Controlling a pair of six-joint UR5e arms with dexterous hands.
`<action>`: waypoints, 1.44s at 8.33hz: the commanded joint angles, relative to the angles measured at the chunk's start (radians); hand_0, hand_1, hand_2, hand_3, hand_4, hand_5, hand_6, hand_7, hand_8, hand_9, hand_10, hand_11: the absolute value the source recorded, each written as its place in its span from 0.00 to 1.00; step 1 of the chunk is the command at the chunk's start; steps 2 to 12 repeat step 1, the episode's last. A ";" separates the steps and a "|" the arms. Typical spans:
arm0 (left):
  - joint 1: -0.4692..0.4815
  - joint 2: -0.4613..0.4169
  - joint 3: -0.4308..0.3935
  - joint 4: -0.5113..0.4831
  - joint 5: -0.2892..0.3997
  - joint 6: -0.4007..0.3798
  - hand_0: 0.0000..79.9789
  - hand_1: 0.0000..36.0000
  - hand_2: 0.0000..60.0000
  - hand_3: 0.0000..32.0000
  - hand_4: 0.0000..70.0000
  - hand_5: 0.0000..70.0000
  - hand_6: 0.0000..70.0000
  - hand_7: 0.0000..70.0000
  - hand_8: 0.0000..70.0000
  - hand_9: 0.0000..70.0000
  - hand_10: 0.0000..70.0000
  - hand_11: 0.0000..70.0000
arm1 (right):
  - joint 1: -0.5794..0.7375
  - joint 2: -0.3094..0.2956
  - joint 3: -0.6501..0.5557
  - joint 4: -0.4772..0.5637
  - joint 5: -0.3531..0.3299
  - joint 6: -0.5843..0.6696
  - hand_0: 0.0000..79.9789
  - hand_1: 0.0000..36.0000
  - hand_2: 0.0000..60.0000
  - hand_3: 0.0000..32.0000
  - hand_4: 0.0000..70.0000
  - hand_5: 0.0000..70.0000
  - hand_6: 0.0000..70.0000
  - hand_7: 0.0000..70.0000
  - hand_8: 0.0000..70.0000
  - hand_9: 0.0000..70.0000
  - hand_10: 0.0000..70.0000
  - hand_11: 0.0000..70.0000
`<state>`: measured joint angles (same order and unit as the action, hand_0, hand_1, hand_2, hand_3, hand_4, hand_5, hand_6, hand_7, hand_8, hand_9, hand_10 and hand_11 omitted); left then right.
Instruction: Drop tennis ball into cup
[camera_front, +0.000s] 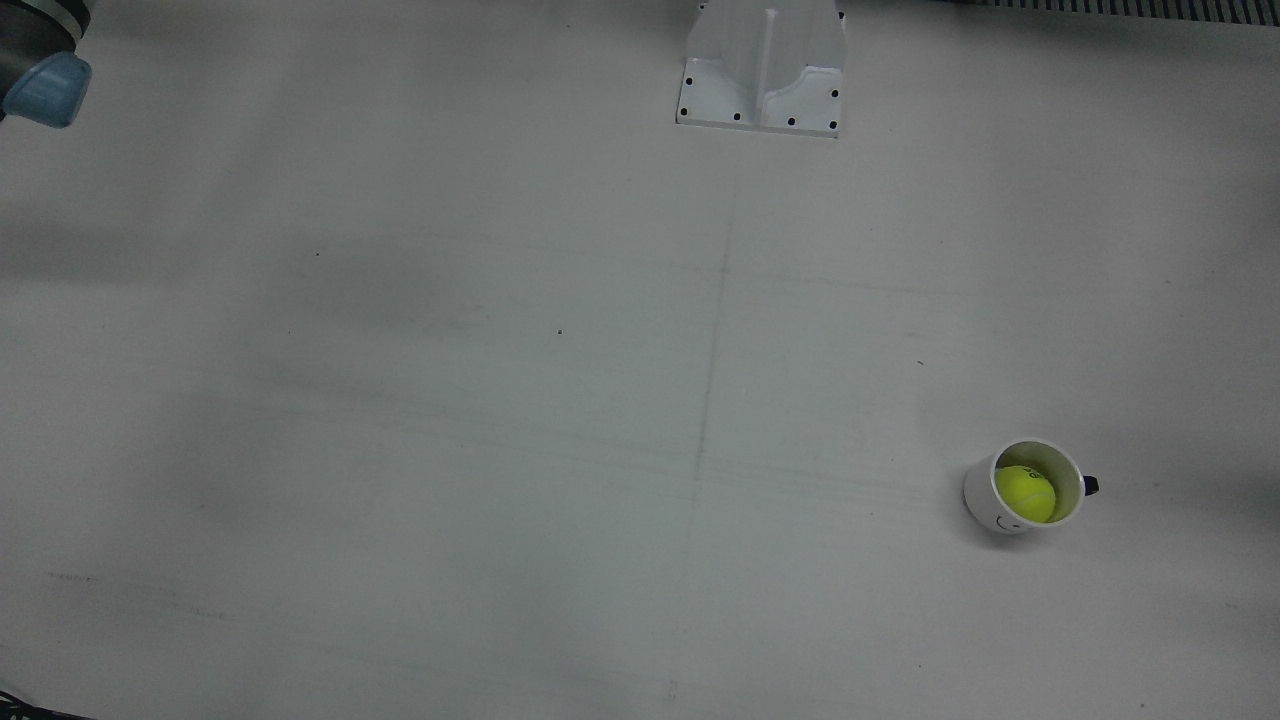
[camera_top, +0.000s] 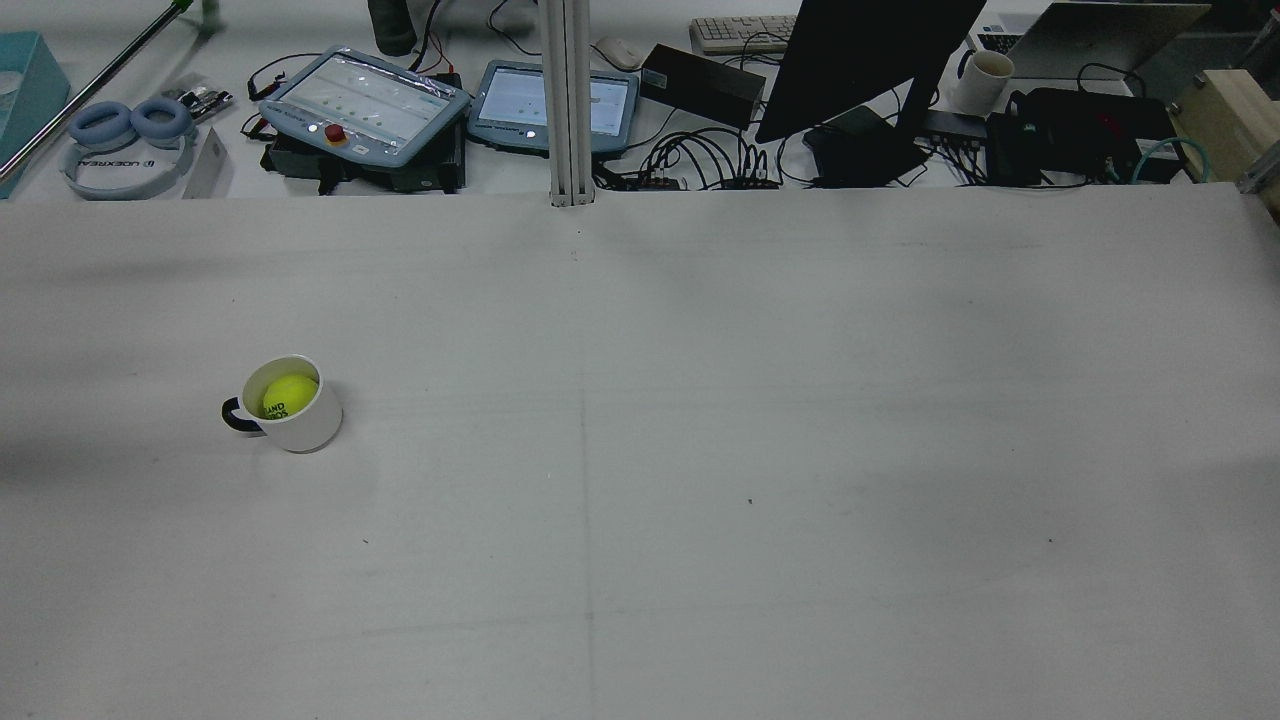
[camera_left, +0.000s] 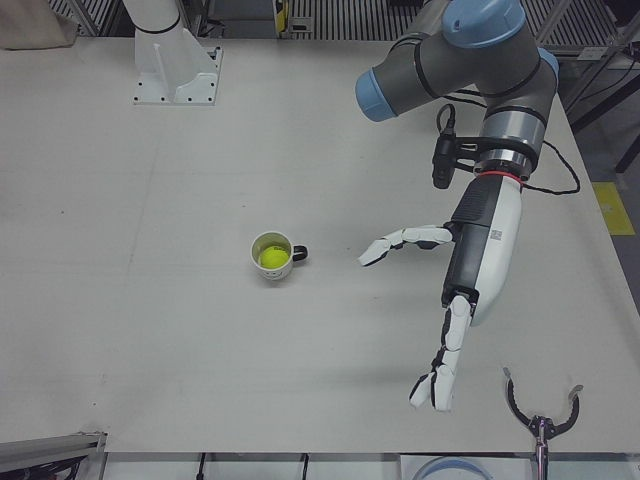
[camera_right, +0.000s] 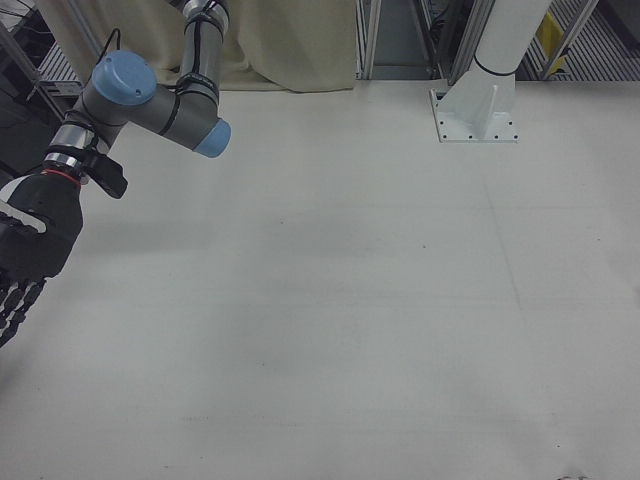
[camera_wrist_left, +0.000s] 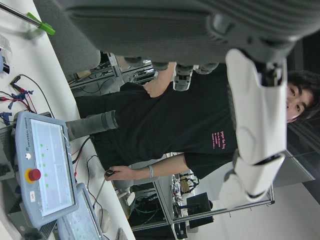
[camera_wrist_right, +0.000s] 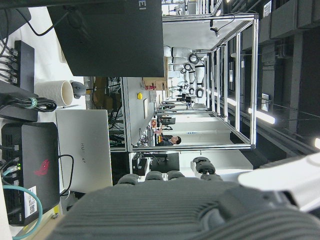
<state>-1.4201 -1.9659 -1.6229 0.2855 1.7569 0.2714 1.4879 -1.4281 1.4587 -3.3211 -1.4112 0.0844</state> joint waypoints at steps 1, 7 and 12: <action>-0.019 0.001 -0.009 0.000 0.003 -0.003 0.66 0.78 0.37 0.00 0.00 0.05 0.02 0.25 0.00 0.03 0.00 0.00 | 0.000 0.000 0.000 -0.002 0.000 0.000 0.00 0.00 0.00 0.00 0.00 0.00 0.00 0.00 0.00 0.00 0.00 0.00; -0.019 0.001 -0.009 0.000 0.003 -0.003 0.66 0.78 0.37 0.00 0.00 0.05 0.02 0.25 0.00 0.03 0.00 0.00 | 0.000 0.000 0.000 -0.002 0.000 0.000 0.00 0.00 0.00 0.00 0.00 0.00 0.00 0.00 0.00 0.00 0.00 0.00; -0.019 0.001 -0.009 0.000 0.003 -0.003 0.66 0.78 0.37 0.00 0.00 0.05 0.02 0.25 0.00 0.03 0.00 0.00 | 0.000 0.000 0.000 -0.002 0.000 0.000 0.00 0.00 0.00 0.00 0.00 0.00 0.00 0.00 0.00 0.00 0.00 0.00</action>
